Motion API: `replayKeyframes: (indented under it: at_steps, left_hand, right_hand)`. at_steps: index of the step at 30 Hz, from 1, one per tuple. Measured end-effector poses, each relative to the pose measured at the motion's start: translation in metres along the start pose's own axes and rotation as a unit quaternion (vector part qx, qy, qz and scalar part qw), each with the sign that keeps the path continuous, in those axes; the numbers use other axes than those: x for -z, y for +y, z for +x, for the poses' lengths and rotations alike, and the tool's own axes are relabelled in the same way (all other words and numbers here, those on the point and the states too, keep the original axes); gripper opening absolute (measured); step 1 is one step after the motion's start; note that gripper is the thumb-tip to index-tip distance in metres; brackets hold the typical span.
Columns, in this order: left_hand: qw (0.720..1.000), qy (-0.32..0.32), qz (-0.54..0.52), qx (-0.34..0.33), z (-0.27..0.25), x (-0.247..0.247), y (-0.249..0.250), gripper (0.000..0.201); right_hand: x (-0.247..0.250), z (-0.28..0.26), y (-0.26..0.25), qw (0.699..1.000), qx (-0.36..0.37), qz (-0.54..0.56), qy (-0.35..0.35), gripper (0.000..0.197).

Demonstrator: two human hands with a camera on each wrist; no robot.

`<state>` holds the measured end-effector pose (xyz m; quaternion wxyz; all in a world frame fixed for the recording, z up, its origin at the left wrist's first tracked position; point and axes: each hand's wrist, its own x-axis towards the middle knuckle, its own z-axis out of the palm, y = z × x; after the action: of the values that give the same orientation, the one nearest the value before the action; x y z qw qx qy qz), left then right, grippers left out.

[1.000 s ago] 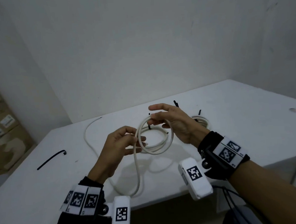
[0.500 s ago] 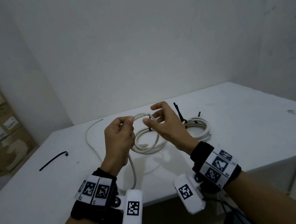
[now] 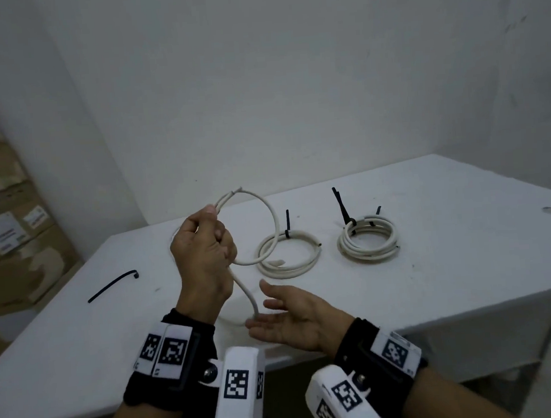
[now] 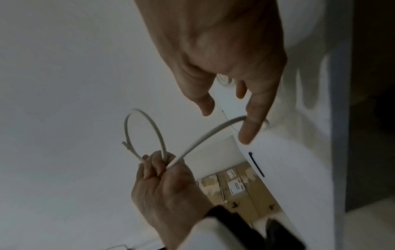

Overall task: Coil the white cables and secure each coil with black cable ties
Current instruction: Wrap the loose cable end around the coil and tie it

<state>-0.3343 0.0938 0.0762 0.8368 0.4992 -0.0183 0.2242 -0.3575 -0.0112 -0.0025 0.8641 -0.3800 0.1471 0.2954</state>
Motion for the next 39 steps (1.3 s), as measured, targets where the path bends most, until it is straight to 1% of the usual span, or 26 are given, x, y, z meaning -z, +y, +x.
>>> replayKeyframes:
  at_steps: [1,3,4,5,6,7,8,9,11,12,15,16,18,20,23,25,27,30,33,36,39]
  left_hand:
    - [1.000,0.008,-0.003,-0.003,0.000,0.003,0.003,0.020]
    - [1.000,0.019,-0.006,-0.008,0.000,0.009,0.010,0.021]
    - [1.000,0.023,-0.006,-0.008,0.001,0.012,0.012,0.021]
    - [1.000,0.029,-0.003,-0.006,0.001,0.017,0.013,0.021]
    - [0.999,0.035,0.003,-0.001,0.001,0.022,0.013,0.021]
    - [0.999,0.043,0.013,0.005,0.001,0.028,0.011,0.021]
    - [0.998,0.050,0.023,0.014,0.001,0.034,0.009,0.021]
    - [0.998,0.056,0.032,0.024,0.001,0.041,0.007,0.021]
    - [0.996,0.066,0.040,0.045,0.000,0.052,0.002,0.020]
    - [0.995,0.071,0.040,0.055,-0.001,0.057,-0.001,0.019]
    - [0.994,0.075,0.041,0.074,-0.003,0.063,-0.006,0.020]
    - [0.993,0.072,0.043,0.079,-0.004,0.063,-0.007,0.021]
    - [0.993,0.060,0.052,0.089,-0.006,0.062,-0.010,0.024]
    - [0.992,0.039,0.067,0.104,-0.009,0.061,-0.012,0.027]
    - [0.989,0.003,0.103,0.109,-0.013,0.058,-0.013,0.031]
    - [0.987,-0.016,0.126,0.095,-0.014,0.056,-0.012,0.031]
    - [0.987,-0.037,0.139,0.076,-0.017,0.052,-0.012,0.025]
    - [0.985,-0.072,0.157,0.026,-0.022,0.046,-0.012,0.016]
    - [0.978,-0.091,0.185,-0.035,-0.023,0.042,-0.014,0.015]
    - [0.971,-0.102,0.203,-0.071,-0.022,0.036,-0.016,0.016]
    - [0.962,-0.112,0.230,-0.097,-0.021,0.030,-0.020,0.016]
  right_hand:
    - [-0.006,0.002,0.003,0.999,0.006,0.032,0.000,0.034]
    - [-0.010,0.012,0.006,0.996,0.033,0.086,0.017,0.010]
    - [-0.008,0.021,0.002,0.985,0.024,0.173,0.005,0.008]
    - [-0.013,0.018,-0.008,0.974,0.004,0.226,0.007,0.012]
    - [-0.017,0.013,-0.017,0.970,0.003,0.242,0.023,0.013]
    - [-0.014,0.014,-0.022,0.973,0.018,0.228,0.027,0.015]
    - [-0.012,0.017,-0.029,0.974,0.031,0.225,0.003,0.019]
    - [-0.010,0.019,-0.033,0.984,0.084,0.153,0.026,0.022]
    - [-0.013,0.018,-0.043,0.992,0.062,0.111,0.026,0.022]
    - [-0.016,0.016,-0.045,0.994,0.070,0.075,0.031,0.020]
    - [-0.023,0.012,-0.050,0.990,0.134,-0.019,0.038,0.023]
    - [-0.025,0.009,-0.051,0.983,0.165,-0.063,0.050,0.022]
    - [-0.025,0.007,-0.054,0.957,0.234,-0.155,0.079,0.015]
    - [-0.022,0.008,-0.058,0.934,0.281,-0.210,0.064,0.015]
    - [-0.012,0.004,-0.062,0.900,0.319,-0.295,0.029,0.018]
    - [-0.008,-0.001,-0.062,0.874,0.342,-0.344,0.012,0.018]
    - [-0.006,-0.005,-0.063,0.856,0.363,-0.368,0.002,0.019]
    - [-0.005,-0.010,-0.065,0.846,0.370,-0.384,-0.006,0.020]
    - [-0.005,-0.016,-0.067,0.834,0.375,-0.404,-0.018,0.023]
    - [-0.006,-0.020,-0.064,0.822,0.402,-0.403,-0.032,0.029]
    - [-0.007,-0.022,-0.059,0.820,0.423,-0.385,-0.035,0.037]
